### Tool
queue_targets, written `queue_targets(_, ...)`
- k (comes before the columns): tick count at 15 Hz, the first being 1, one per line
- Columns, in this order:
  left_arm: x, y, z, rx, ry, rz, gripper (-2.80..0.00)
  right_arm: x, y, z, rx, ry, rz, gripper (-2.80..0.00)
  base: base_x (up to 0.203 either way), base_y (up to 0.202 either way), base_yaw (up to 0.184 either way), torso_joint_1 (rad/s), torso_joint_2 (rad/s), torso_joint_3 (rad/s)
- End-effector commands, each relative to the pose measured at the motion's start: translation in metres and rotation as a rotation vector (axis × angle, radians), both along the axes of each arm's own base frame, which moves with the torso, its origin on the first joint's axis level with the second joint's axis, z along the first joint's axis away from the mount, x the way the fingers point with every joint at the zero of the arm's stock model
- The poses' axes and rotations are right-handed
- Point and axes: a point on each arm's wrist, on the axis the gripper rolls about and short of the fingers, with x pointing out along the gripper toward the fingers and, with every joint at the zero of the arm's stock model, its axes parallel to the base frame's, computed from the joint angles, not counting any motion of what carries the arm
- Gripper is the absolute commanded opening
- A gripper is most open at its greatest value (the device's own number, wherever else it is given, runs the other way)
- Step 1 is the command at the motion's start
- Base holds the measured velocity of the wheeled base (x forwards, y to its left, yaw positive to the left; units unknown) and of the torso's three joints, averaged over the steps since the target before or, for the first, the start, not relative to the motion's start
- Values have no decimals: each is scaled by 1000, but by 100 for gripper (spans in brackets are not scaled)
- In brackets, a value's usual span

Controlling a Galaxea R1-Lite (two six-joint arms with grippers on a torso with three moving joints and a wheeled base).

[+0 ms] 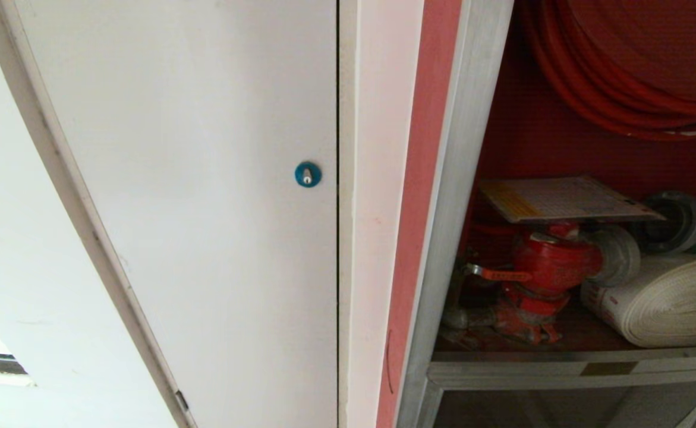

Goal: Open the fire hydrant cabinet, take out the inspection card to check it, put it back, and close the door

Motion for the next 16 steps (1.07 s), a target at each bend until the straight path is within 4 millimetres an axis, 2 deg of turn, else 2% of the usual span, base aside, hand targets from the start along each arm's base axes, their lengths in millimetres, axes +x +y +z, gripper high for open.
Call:
queue_targets(1,1,0,-11,-24,10,-10,-280,0,0,-1,-1,6,1,-280,0,0,0,0,0,0)
queue_targets(9,17,0,-45,-25,77,-11,-280,0,0,-1,-1,6,1,-280,0,0,0,0,0,0)
queue_targets(16,18,0,-50,-29,131,-12,-280,0,0,-1,0,6,1,-280,0,0,0,0,0,0)
